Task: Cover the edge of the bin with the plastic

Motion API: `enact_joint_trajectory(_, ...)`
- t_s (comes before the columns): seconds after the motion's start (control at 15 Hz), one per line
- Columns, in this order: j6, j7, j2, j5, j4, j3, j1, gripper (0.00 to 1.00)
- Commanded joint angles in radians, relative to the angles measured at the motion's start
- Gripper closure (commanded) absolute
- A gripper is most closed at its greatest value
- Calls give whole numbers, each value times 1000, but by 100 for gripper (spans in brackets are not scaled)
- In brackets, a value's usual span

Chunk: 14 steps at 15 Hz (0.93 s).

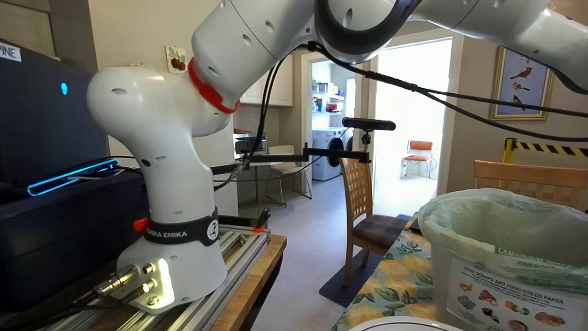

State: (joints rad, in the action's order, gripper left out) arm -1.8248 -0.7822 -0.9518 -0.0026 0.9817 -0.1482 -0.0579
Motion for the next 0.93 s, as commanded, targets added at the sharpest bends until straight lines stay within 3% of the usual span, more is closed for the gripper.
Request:
enact_joint_trajectory(0.0,64,-56,-63,44,-108,-20,-20,45)
enact_joint_trajectory(0.4,107,-58,-112,144,-216,-45,-60,2)
enact_joint_trajectory(0.87,91,-27,-148,234,-304,-67,-98,0)
